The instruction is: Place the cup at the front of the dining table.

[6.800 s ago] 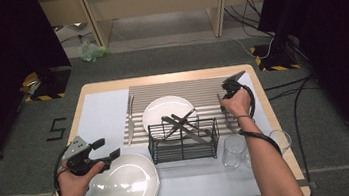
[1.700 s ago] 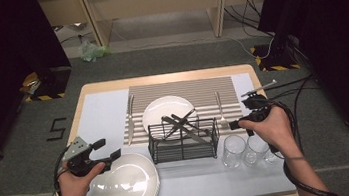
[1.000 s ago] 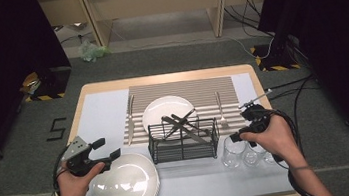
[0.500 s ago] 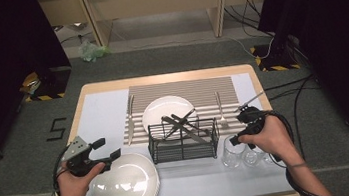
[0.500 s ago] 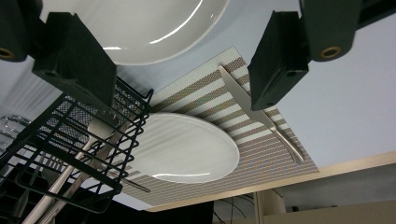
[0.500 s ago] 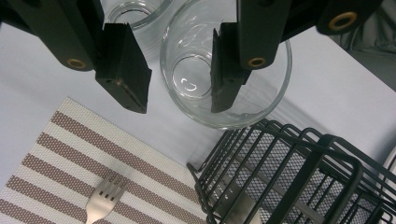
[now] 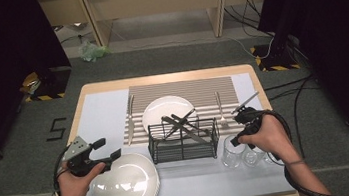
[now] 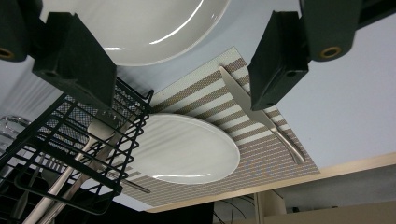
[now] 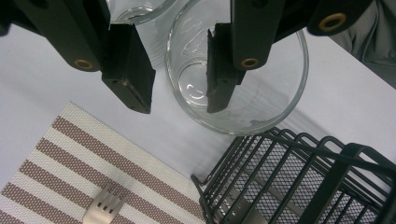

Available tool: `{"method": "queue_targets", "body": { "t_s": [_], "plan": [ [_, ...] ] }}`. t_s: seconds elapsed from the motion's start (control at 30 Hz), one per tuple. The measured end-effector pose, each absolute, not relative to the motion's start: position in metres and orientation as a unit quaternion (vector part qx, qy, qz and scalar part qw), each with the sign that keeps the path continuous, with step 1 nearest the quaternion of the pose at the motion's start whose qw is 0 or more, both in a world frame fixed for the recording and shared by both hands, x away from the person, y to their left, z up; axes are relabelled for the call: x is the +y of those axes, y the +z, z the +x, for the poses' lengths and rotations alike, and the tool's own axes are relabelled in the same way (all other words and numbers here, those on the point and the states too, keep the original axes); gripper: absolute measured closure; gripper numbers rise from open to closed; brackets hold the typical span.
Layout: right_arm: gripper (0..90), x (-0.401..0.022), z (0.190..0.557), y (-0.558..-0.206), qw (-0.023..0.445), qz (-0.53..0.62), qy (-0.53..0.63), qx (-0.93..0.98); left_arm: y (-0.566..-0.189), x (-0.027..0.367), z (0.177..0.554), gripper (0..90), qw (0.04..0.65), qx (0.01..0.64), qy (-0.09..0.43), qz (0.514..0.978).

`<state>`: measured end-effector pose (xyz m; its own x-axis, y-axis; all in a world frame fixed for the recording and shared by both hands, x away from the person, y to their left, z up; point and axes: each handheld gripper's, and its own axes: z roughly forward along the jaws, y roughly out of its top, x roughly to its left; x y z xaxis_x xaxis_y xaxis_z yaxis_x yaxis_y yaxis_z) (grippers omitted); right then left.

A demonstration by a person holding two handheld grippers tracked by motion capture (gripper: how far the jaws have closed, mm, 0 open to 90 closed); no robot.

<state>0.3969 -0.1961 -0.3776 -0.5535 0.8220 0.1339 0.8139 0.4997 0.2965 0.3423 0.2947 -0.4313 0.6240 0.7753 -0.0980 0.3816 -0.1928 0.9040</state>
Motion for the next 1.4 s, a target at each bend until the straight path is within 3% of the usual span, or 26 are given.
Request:
{"method": "queue_targets", "body": {
  "t_s": [0.63, 0.97, 1.4],
  "plan": [
    [71.4, -0.191, 0.404, -0.386, 0.013, 0.447, 0.123, 0.886, -0.433, 0.295, 0.343, 23.1, 0.503, 0.388, 0.194, 0.748],
    [82.9, -0.186, 0.403, -0.390, 0.017, 0.424, 0.098, 0.900, -0.434, 0.295, 0.343, 23.1, 0.504, 0.390, 0.193, 0.746],
    [83.9, -0.180, 0.396, -0.388, 0.037, 0.388, 0.092, 0.916, -0.434, 0.295, 0.343, 23.1, 0.504, 0.391, 0.192, 0.746]
  ]
}}
